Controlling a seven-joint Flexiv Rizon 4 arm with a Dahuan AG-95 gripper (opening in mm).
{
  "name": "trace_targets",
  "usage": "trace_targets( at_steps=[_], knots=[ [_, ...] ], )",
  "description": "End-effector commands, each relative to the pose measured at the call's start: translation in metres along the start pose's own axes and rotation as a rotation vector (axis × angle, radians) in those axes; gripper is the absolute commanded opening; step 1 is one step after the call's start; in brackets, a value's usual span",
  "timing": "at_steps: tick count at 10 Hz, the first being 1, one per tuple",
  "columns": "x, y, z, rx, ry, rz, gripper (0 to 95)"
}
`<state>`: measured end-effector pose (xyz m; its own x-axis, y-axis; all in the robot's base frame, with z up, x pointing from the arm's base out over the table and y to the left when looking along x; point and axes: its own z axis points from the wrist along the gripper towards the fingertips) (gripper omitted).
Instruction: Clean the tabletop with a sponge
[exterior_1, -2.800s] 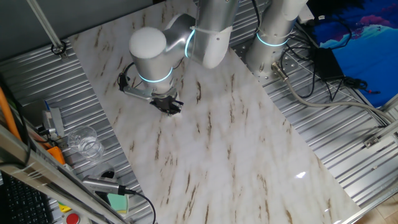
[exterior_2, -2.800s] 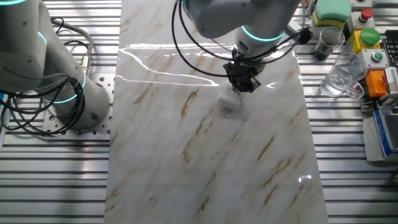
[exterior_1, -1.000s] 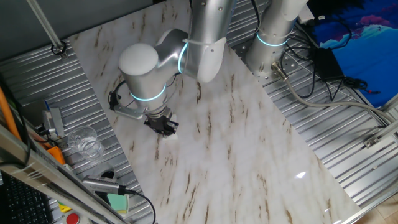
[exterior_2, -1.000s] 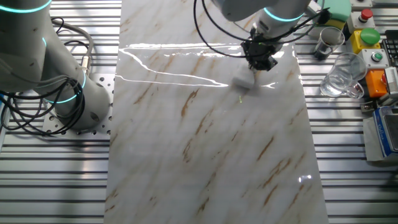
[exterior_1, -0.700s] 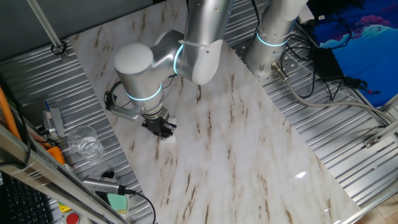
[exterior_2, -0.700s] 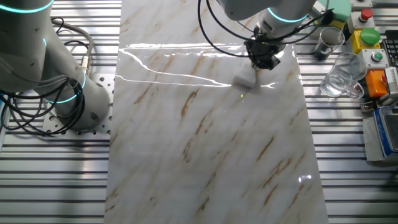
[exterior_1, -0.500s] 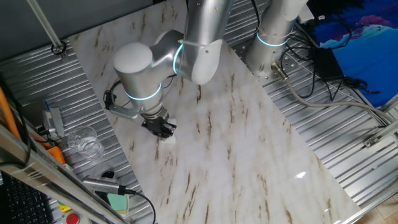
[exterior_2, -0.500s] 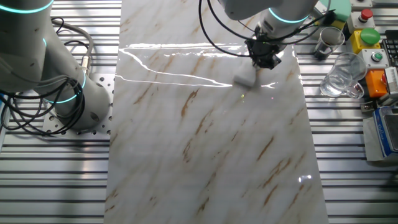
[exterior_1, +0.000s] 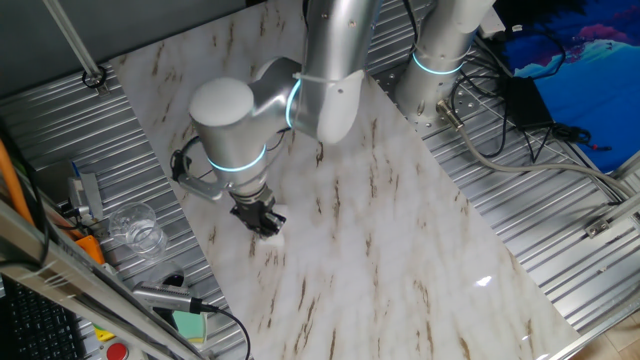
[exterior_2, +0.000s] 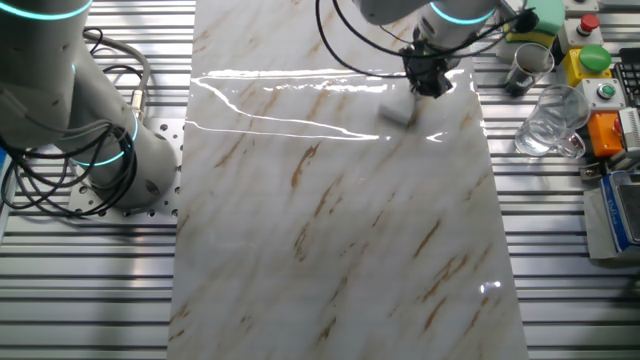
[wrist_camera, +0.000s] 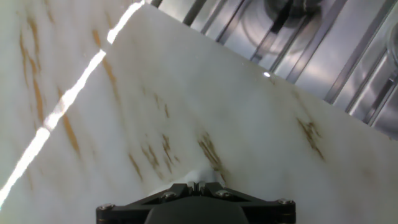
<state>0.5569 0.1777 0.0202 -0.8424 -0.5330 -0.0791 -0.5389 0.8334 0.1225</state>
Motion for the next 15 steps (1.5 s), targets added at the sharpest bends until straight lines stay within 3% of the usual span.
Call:
trace_targets(
  at_steps=[1, 3, 6, 8, 11, 15],
  knots=[
    [-0.002, 0.001, 0.002, 0.010, 0.012, 0.013, 0.0],
    [0.006, -0.004, 0.003, 0.006, 0.017, 0.000, 0.0],
    [0.026, -0.032, -0.007, 0.001, 0.026, -0.075, 0.0],
    [0.047, -0.053, -0.016, -0.004, 0.030, -0.132, 0.0],
    [0.073, -0.071, -0.025, -0.006, 0.046, -0.187, 0.0],
    [0.085, -0.077, -0.027, 0.014, 0.052, -0.227, 0.0]
  ],
)
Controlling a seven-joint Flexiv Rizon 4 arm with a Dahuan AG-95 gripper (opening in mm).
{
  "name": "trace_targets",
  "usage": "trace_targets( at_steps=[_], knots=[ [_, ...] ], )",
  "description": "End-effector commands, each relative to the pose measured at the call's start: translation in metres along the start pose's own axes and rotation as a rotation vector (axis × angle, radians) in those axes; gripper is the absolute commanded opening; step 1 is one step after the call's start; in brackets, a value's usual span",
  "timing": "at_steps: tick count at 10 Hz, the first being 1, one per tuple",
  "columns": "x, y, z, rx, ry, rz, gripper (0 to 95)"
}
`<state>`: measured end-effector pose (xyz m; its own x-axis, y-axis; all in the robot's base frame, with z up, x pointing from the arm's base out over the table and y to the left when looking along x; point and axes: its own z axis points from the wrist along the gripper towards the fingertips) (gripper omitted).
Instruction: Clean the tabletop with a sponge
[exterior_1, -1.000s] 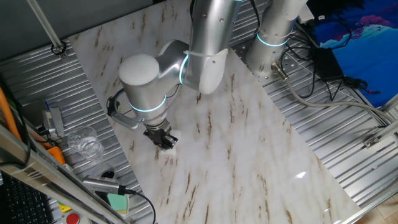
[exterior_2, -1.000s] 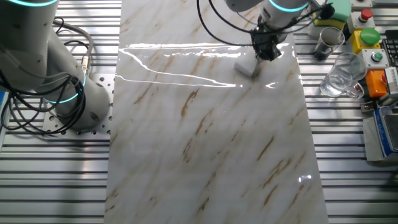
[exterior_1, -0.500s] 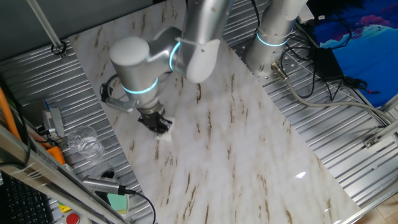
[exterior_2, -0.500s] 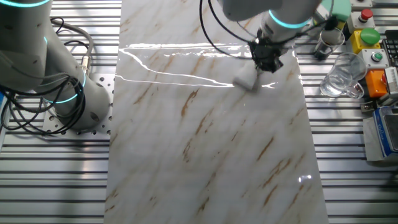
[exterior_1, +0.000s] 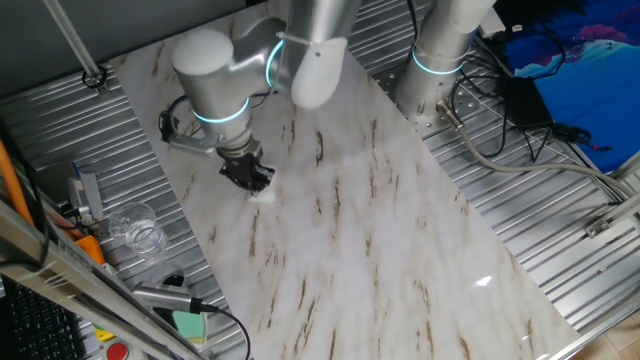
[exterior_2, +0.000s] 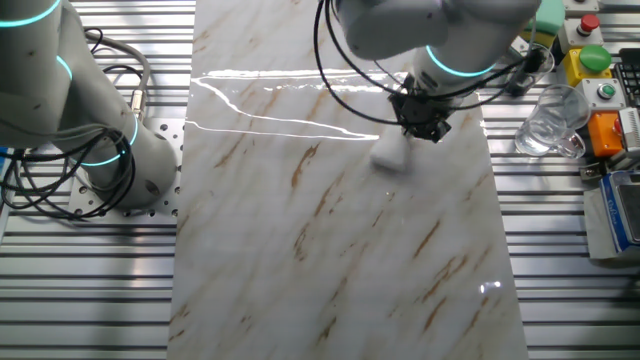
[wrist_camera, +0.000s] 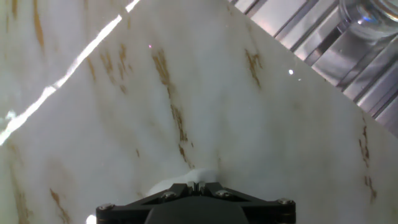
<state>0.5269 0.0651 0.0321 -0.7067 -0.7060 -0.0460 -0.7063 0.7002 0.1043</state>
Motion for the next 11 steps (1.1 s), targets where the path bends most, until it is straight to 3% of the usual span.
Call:
trace_targets(
  at_steps=[1, 6, 7, 8, 11],
  knots=[
    [0.0034, 0.0008, 0.0028, 0.013, -0.007, -0.031, 0.0],
    [0.0063, 0.0029, 0.0053, 0.021, 0.000, -0.038, 0.0],
    [0.0063, 0.0029, 0.0053, 0.033, 0.023, -0.031, 0.0],
    [0.0063, 0.0029, 0.0053, 0.038, 0.026, -0.026, 0.0],
    [0.0063, 0.0029, 0.0053, 0.032, 0.011, 0.028, 0.0]
  ],
)
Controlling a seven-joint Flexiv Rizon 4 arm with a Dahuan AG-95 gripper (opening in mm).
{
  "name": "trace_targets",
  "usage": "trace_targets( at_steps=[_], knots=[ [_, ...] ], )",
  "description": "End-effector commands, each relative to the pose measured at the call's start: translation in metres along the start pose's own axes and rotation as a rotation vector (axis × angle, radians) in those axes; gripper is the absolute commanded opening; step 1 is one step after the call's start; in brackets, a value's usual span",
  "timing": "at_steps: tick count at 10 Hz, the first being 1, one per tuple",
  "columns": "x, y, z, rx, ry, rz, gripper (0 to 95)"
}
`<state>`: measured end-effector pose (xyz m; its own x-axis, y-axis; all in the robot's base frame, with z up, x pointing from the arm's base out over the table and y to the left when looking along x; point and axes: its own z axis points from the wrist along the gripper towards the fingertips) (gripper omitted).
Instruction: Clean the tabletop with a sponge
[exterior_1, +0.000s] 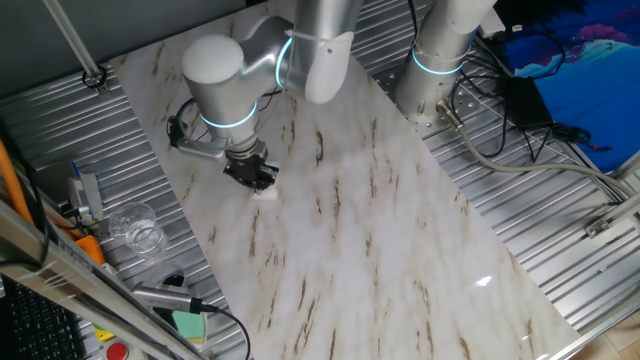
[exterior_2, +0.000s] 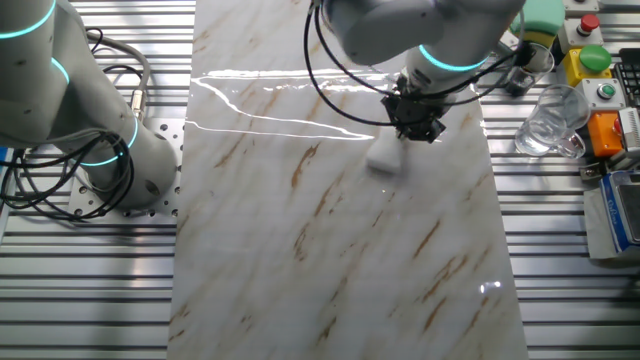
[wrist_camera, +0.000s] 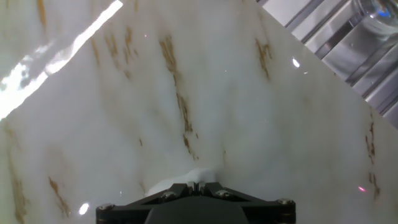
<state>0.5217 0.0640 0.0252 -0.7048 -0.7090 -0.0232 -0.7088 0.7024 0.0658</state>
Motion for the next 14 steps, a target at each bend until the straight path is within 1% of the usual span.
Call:
trace_targets(
  at_steps=[1, 3, 5, 6, 7, 8, 12, 13, 14],
  knots=[
    [0.0015, 0.0007, -0.0016, -0.005, -0.015, 0.063, 0.0],
    [0.0015, 0.0007, -0.0016, 0.004, -0.016, 0.114, 0.0],
    [0.0015, 0.0007, -0.0016, 0.002, -0.018, 0.141, 0.0],
    [0.0015, 0.0007, -0.0016, 0.006, -0.015, 0.146, 0.0],
    [0.0015, 0.0007, -0.0016, 0.003, -0.020, 0.148, 0.0],
    [0.0015, 0.0007, -0.0016, 0.009, -0.017, 0.139, 0.0],
    [0.0016, 0.0006, -0.0016, 0.007, -0.019, 0.123, 0.0],
    [0.0049, 0.0002, -0.0011, 0.006, -0.033, 0.113, 0.0],
    [0.0101, 0.0011, 0.0006, 0.003, -0.043, 0.130, 0.0]
  ],
)
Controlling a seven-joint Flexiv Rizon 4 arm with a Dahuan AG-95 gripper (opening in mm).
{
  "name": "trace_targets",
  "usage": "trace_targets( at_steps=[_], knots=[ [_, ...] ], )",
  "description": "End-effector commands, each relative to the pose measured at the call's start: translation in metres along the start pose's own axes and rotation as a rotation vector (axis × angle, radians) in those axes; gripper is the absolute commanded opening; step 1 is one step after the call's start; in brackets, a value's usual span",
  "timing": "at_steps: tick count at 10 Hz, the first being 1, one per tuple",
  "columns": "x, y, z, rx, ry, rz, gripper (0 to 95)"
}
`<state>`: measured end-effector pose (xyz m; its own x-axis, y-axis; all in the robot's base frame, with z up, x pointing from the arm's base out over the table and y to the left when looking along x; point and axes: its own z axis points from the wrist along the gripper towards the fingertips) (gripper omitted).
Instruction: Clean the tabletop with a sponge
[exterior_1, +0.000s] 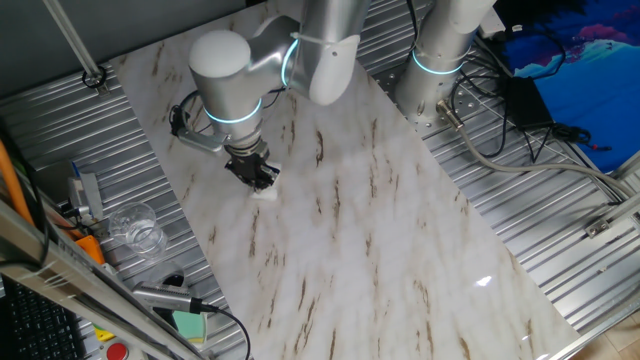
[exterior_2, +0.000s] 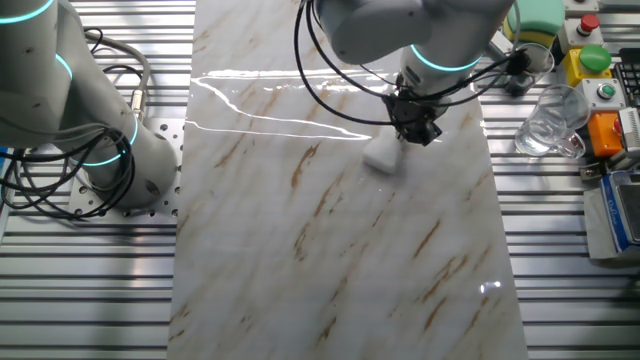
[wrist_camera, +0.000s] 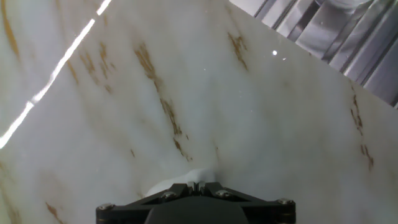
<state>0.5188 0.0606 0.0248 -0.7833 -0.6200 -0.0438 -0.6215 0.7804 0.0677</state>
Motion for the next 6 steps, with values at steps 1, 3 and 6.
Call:
trace_targets(
  at_steps=[1, 3, 6],
  knots=[
    [0.011, 0.001, 0.001, -0.003, -0.024, 0.042, 0.0],
    [0.025, 0.002, -0.004, -0.011, -0.036, 0.094, 0.0],
    [0.054, -0.004, -0.015, -0.017, -0.063, 0.115, 0.0]
  ],
)
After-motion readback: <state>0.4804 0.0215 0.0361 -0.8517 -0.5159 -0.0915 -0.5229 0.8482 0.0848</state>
